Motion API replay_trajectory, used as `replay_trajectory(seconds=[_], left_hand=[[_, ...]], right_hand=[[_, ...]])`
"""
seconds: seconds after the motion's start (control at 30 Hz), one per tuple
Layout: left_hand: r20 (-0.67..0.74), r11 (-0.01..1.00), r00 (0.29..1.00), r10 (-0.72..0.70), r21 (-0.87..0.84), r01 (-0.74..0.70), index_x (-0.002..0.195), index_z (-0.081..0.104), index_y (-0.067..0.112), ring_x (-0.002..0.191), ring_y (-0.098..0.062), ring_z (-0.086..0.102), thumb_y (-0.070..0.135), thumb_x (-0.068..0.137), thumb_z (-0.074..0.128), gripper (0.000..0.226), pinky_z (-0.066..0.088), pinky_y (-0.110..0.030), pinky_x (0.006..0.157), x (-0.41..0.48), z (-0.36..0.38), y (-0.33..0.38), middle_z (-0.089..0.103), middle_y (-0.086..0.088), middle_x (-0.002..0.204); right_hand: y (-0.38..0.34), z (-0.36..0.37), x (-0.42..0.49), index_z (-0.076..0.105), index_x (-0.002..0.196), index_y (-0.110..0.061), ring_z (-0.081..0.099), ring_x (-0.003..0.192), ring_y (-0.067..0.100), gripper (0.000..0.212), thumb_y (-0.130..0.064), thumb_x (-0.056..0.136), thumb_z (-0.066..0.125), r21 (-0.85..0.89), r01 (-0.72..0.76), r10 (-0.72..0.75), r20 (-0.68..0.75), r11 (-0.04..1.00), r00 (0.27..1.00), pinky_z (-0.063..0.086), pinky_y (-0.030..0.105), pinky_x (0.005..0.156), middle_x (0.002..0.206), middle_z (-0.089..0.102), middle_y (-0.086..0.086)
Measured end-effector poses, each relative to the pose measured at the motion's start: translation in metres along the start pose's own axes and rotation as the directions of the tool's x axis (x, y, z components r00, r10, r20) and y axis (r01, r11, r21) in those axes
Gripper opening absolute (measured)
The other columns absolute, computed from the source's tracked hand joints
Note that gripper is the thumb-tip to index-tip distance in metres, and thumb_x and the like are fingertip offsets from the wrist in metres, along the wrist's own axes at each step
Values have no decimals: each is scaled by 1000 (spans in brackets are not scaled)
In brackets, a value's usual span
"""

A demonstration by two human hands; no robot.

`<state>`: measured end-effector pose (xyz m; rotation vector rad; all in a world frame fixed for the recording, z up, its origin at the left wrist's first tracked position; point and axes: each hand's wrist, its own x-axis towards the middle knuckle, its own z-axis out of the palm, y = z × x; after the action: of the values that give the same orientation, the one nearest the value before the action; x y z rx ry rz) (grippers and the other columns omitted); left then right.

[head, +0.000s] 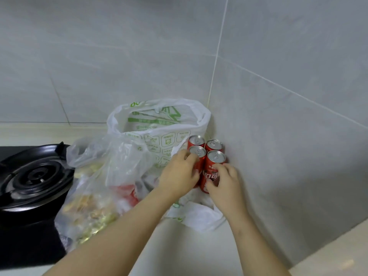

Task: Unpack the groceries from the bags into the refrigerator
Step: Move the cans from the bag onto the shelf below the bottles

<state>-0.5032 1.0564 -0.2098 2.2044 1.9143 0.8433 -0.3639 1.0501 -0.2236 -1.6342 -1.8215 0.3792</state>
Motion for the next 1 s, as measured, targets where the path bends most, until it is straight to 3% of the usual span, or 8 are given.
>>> replay_trajectory(seconds=[0.1, 0.23, 0.37, 0.47, 0.57, 0.7, 0.87, 1.0], left_hand=[[-3, 997, 999, -48, 66, 48, 129, 47, 17, 111, -29, 44, 19, 84, 50, 46, 46, -38, 85, 18, 14, 1, 41, -8, 128], [57, 978, 994, -96, 192, 84, 143, 29, 23, 127, -33, 30, 27, 85, 52, 62, 36, -41, 101, 30, 25, -4, 19, -10, 149], [55, 985, 986, -157, 78, 153, 148, 13, 21, 138, -29, 19, 31, 86, 54, 76, 29, -41, 106, 36, 36, -8, 3, -6, 155], [33, 959, 977, -210, -186, 213, 148, 15, 15, 136, -23, 27, 25, 81, 62, 83, 31, -35, 104, 41, 43, -13, 19, -3, 152], [46, 867, 967, -250, -435, 245, 142, 27, 19, 130, -18, 38, 32, 69, 66, 84, 34, -36, 107, 45, 47, -17, 42, 0, 140], [56, 806, 956, -289, -525, 274, 118, 42, 26, 114, -16, 52, 33, 64, 67, 60, 43, -35, 98, 46, 57, -23, 54, -1, 122], [98, 764, 951, -292, -575, 294, 103, 49, 22, 93, -7, 59, 16, 65, 74, 47, 44, -9, 77, 47, 54, -27, 61, 1, 106], [69, 780, 928, -366, -522, 346, 109, 56, 21, 102, -16, 58, 47, 50, 69, 65, 50, -37, 88, 42, 59, -34, 63, 2, 105]], right_hand=[[5, 5, 19, 41, 137, -24, 35, 128, 32, 59, -21, 81, 61, -113, -2, 6, 37, 994, 999, 28, 35, 105, 147, 31, 6], [7, 11, 34, 24, 145, -31, 25, 134, 33, 67, -24, 86, 54, -111, -52, 66, 125, 992, 990, 24, 34, 108, 157, 8, 4], [12, 21, 44, 17, 148, -23, 26, 138, 26, 82, -20, 80, 62, 54, -68, 64, 70, 996, 995, 26, 35, 109, 155, 18, 5], [14, 27, 50, 22, 146, -22, 41, 130, 23, 85, -16, 74, 66, 255, -136, 134, 26, 957, 991, 39, 37, 103, 145, 39, 3], [18, 29, 54, 33, 138, -21, 54, 115, 23, 74, -17, 73, 68, 339, -194, 187, 52, 921, 981, 48, 38, 92, 131, 53, 2], [22, 30, 55, 42, 127, -19, 58, 107, 21, 62, -15, 72, 72, 384, -219, 206, 77, 897, 976, 50, 37, 88, 120, 58, 1], [26, 30, 58, 45, 112, -18, 59, 101, 22, 51, -14, 70, 75, 349, -224, 210, 79, 910, 975, 48, 32, 82, 112, 60, 3], [25, 30, 55, 44, 108, -15, 60, 98, 25, 55, -21, 65, 79, 281, -230, 223, 55, 932, 973, 51, 38, 81, 109, 59, 5]])
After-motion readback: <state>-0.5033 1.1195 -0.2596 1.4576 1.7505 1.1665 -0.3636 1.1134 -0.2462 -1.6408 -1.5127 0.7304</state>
